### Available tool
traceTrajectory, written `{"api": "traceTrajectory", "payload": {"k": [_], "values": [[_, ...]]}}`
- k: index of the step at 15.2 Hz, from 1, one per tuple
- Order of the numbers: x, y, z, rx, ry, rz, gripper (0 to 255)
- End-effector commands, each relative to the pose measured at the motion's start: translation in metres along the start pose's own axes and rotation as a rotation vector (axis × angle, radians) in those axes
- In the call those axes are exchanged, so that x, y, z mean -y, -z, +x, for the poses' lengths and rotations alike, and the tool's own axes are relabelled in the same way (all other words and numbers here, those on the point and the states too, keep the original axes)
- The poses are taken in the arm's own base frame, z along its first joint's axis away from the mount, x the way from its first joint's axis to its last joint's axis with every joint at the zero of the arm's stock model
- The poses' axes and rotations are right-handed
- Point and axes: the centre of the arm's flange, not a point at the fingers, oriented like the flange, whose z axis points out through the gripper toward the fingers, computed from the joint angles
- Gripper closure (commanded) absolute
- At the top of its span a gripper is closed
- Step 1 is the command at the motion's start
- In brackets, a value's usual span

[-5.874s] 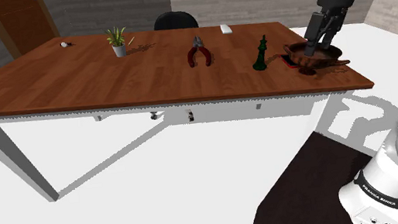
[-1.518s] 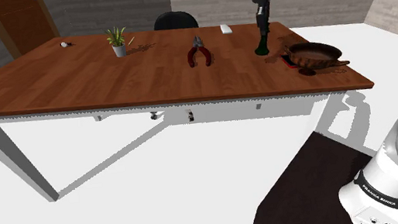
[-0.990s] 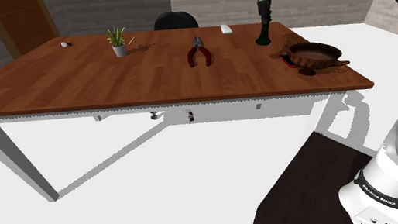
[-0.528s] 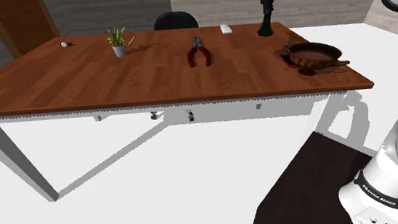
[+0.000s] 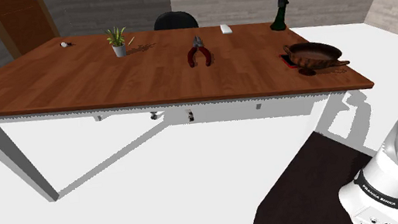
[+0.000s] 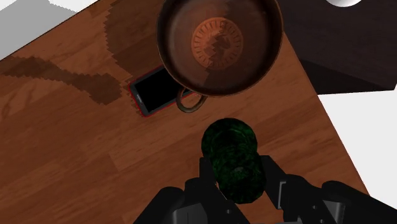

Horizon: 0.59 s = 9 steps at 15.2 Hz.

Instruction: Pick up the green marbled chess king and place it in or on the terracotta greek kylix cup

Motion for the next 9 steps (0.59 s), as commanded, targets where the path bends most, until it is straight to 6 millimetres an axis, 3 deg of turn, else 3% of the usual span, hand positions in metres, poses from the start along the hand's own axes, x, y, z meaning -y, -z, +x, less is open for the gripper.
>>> {"api": "traceTrajectory", "payload": {"k": [1, 9], "values": [[-0.001, -0.003, -0.03, 0.0, 0.001, 0.0, 255], [-0.015, -0.01, -0.134, 0.0, 0.001, 0.0, 255]]}}
